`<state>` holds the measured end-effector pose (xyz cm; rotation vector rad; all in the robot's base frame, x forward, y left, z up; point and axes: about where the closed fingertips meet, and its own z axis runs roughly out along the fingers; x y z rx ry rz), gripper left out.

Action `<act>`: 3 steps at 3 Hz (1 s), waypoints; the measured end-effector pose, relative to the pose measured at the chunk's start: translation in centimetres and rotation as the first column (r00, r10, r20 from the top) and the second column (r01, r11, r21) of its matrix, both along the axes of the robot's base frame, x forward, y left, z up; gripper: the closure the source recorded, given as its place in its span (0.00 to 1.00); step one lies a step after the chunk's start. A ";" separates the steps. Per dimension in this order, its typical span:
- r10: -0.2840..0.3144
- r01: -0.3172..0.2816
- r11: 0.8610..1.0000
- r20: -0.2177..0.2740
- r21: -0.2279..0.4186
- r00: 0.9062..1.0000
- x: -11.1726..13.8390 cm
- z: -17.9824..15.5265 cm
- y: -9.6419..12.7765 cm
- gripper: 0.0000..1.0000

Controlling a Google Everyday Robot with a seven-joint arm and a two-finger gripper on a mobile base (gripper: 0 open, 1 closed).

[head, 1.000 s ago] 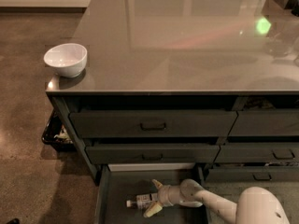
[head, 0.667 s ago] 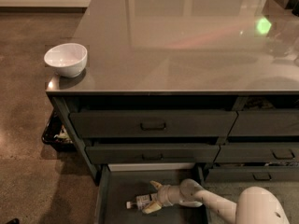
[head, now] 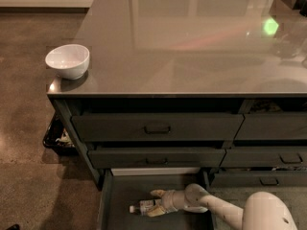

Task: Pick blue plastic bottle from bottom drawer and place on counter

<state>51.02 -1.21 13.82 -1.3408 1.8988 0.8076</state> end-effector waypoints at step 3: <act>-0.006 0.002 0.999 0.071 0.055 0.997 2.1 8.8 -0.6 1.00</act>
Offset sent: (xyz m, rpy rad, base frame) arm 0.0279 -0.0114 0.0863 0.0674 -0.0748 -0.0072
